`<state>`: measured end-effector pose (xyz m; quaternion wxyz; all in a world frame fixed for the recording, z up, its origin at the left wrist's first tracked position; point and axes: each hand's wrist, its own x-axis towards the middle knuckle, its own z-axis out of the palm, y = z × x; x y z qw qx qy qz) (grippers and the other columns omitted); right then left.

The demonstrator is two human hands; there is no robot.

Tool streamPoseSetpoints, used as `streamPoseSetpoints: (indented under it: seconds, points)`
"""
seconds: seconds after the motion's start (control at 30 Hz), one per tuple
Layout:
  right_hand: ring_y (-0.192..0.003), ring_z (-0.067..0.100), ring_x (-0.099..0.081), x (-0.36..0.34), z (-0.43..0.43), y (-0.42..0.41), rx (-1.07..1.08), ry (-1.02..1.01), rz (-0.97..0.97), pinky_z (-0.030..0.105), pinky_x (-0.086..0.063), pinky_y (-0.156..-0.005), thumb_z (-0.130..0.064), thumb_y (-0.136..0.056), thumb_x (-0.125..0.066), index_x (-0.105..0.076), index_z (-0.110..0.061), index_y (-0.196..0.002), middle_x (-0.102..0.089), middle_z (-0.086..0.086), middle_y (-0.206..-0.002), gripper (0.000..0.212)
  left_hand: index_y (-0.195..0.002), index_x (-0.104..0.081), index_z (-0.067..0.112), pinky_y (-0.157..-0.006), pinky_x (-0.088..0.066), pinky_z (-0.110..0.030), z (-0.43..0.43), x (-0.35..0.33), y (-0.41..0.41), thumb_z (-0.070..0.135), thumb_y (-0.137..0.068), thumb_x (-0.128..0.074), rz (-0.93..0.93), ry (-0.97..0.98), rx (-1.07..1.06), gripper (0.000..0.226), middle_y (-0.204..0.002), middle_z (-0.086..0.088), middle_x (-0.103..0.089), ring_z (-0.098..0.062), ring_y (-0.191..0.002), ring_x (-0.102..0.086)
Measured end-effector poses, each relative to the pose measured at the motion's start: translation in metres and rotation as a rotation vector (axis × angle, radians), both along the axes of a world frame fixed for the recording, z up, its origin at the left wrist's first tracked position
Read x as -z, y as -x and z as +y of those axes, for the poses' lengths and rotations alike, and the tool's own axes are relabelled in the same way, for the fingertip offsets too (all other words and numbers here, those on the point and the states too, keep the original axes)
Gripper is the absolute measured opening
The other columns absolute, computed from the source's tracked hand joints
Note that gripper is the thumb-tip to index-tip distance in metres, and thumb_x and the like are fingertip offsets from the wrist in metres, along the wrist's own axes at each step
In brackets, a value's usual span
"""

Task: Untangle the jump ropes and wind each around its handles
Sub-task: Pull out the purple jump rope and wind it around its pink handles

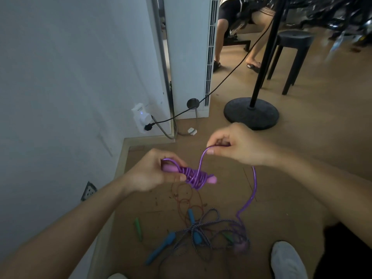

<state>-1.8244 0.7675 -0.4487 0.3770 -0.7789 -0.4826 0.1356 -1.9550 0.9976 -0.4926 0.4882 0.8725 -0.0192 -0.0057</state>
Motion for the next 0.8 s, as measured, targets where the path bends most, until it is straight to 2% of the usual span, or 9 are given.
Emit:
streamPoseSetpoints:
  seconds: [0.07,0.13,0.23,0.4,0.5,0.57,0.67,0.73,0.8]
  points:
    - [-0.058,0.01,-0.055,0.0,-0.002,-0.015,0.025,0.007,0.013,0.029,-0.047,-0.058,-0.015,-0.082,-0.079,-0.074,-0.014,-0.085,-0.066,-0.004,-0.068,0.006,-0.103,-0.074,0.004,-0.084,-0.058,-0.029,-0.002,-0.006,0.001,0.0,-0.076,-0.082,0.06,0.116,0.061,0.027,-0.096,-0.008,-0.077,-0.021,-0.089,-0.074]
    - [-0.065,0.022,-0.062,0.002,-0.003,-0.027,0.018,0.024,0.066,0.033,-0.052,-0.064,-0.012,-0.081,-0.08,-0.072,-0.012,-0.086,-0.07,0.001,-0.076,0.01,-0.105,-0.073,0.001,-0.078,-0.059,-0.03,0.001,-0.01,0.001,0.001,-0.078,-0.079,0.133,0.289,0.105,0.027,-0.097,-0.013,-0.076,-0.025,-0.085,-0.073]
    - [-0.074,0.026,-0.07,0.007,-0.005,-0.04,-0.005,-0.011,0.158,0.028,-0.058,-0.07,-0.004,-0.083,-0.076,-0.07,-0.009,-0.09,-0.073,0.008,-0.085,0.01,-0.106,-0.074,0.003,-0.074,-0.059,-0.028,0.008,-0.012,0.002,0.023,-0.072,-0.087,0.187,0.609,0.126,0.042,-0.097,-0.016,-0.074,-0.024,-0.084,-0.072]
    - [-0.063,0.015,-0.065,0.028,-0.003,-0.049,0.047,-0.031,0.382,0.03,-0.055,-0.061,-0.004,-0.093,-0.064,-0.064,-0.01,-0.097,-0.069,-0.004,-0.077,0.008,-0.108,-0.072,-0.001,-0.07,-0.061,-0.022,0.007,-0.012,-0.001,0.028,-0.058,-0.097,0.099,1.085,-0.098,0.063,-0.096,-0.017,-0.072,-0.021,-0.081,-0.073]
    - [-0.062,0.018,-0.062,0.045,0.003,-0.041,0.071,-0.045,0.581,0.032,-0.051,-0.062,-0.008,-0.098,-0.057,-0.06,-0.009,-0.096,-0.064,0.006,-0.081,0.004,-0.094,-0.078,0.002,-0.069,-0.06,-0.021,0.002,-0.015,-0.007,0.023,-0.064,-0.09,0.003,1.269,-0.332,0.039,-0.098,-0.014,-0.073,-0.021,-0.082,-0.074]
    - [-0.063,0.018,-0.062,0.053,0.01,-0.03,0.087,-0.015,0.626,0.03,-0.053,-0.063,-0.01,-0.1,-0.053,-0.057,-0.009,-0.096,-0.062,0.009,-0.081,0.006,-0.091,-0.078,0.004,-0.069,-0.059,-0.02,0.002,-0.013,-0.012,0.019,-0.077,-0.073,-0.062,1.307,-0.476,0.021,-0.097,-0.011,-0.075,-0.02,-0.085,-0.074]
    - [-0.066,0.021,-0.065,0.063,0.018,-0.009,0.032,0.065,0.617,0.03,-0.056,-0.062,-0.011,-0.1,-0.052,-0.056,-0.008,-0.095,-0.063,0.011,-0.08,0.007,-0.102,-0.07,0.001,-0.073,-0.06,-0.022,0.002,-0.009,-0.016,0.017,-0.079,-0.07,-0.13,1.253,-0.581,0.028,-0.099,-0.01,-0.076,-0.02,-0.092,-0.074]
    - [-0.067,0.02,-0.066,0.063,0.021,0.005,-0.056,0.134,0.509,0.026,-0.056,-0.061,-0.01,-0.099,-0.055,-0.058,-0.007,-0.098,-0.064,0.01,-0.082,0.004,-0.1,-0.07,0.002,-0.079,-0.061,-0.026,0.003,-0.005,-0.016,0.015,-0.08,-0.071,-0.17,1.145,-0.618,0.024,-0.098,-0.011,-0.076,-0.021,-0.093,-0.074]
    - [-0.062,0.016,-0.064,0.054,0.023,0.017,-0.146,0.162,0.376,0.023,-0.054,-0.059,-0.009,-0.098,-0.057,-0.06,-0.006,-0.102,-0.063,0.009,-0.08,0.006,-0.097,-0.073,0.009,-0.087,-0.06,-0.036,0.008,0.002,-0.015,0.014,-0.084,-0.075,-0.219,0.874,-0.647,0.013,-0.096,-0.011,-0.076,-0.025,-0.094,-0.074]
